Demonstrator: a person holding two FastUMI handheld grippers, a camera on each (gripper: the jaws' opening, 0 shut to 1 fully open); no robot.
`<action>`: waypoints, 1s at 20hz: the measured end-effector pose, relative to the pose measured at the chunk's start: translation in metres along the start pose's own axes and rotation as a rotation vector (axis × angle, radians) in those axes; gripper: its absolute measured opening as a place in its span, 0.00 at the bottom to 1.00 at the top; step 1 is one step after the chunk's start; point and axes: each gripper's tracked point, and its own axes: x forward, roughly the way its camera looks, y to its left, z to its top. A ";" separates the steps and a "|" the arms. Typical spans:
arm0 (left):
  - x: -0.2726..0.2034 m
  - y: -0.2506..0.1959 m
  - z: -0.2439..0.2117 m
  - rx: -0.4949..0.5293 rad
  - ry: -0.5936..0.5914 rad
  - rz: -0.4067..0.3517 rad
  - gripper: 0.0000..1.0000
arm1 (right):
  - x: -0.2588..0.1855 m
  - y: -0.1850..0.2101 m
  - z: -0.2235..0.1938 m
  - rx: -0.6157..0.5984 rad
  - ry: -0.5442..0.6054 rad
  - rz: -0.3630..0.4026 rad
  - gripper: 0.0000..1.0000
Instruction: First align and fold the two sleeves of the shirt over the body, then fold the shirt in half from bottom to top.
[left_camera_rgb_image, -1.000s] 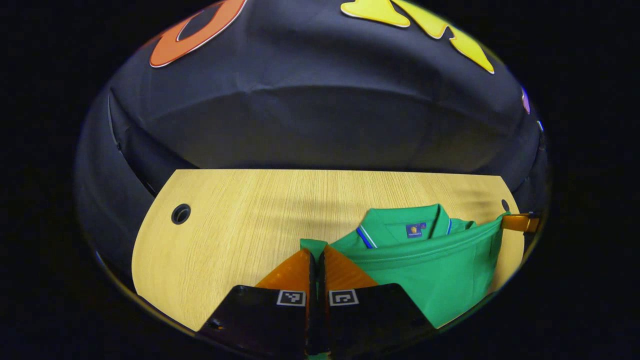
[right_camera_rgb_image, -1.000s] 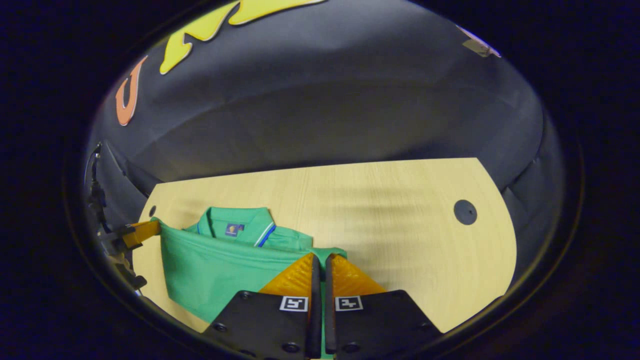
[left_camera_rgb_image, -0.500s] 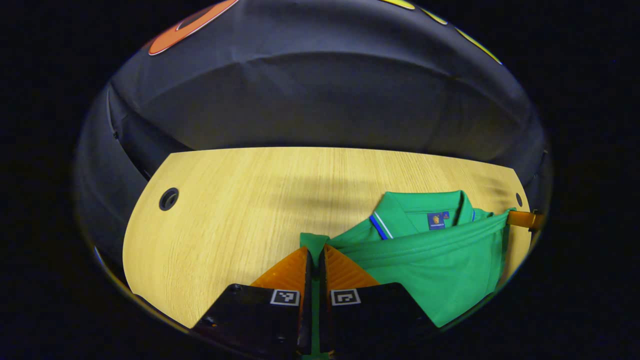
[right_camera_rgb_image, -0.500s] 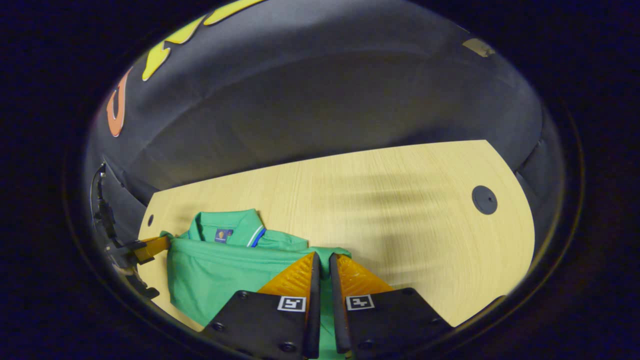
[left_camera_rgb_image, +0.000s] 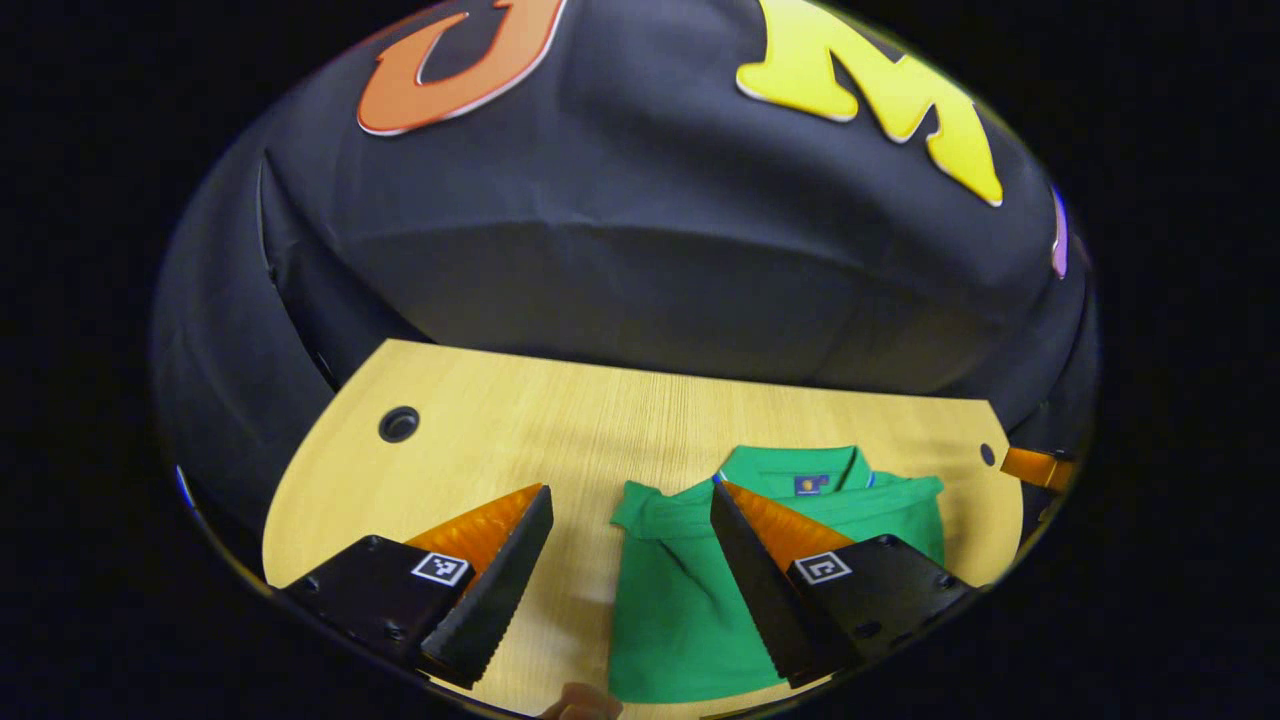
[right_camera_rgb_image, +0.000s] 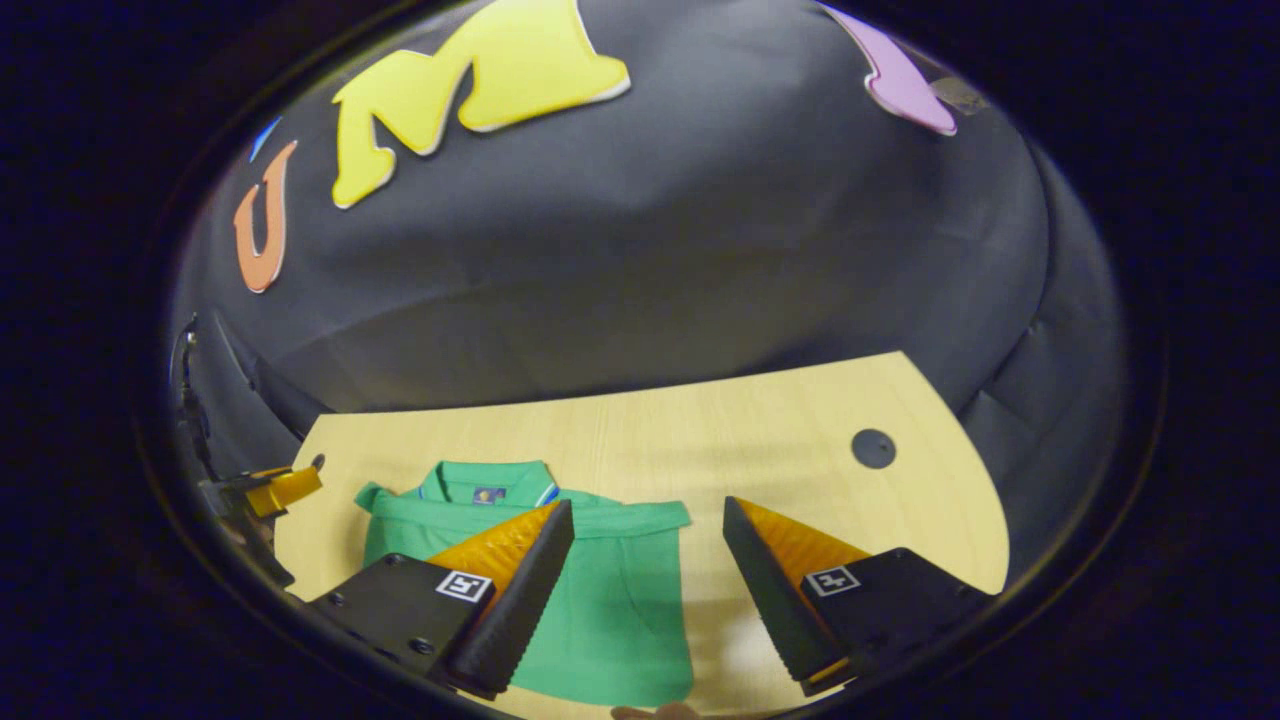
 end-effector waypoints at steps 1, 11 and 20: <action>-0.021 0.002 0.011 0.018 -0.035 -0.001 1.00 | -0.022 0.005 0.008 -0.011 -0.033 0.002 0.92; -0.275 0.013 0.083 0.128 -0.405 -0.019 1.00 | -0.282 0.073 0.046 -0.156 -0.416 -0.075 0.97; -0.403 -0.001 0.030 0.134 -0.476 -0.066 1.00 | -0.411 0.139 -0.007 -0.104 -0.542 -0.010 0.93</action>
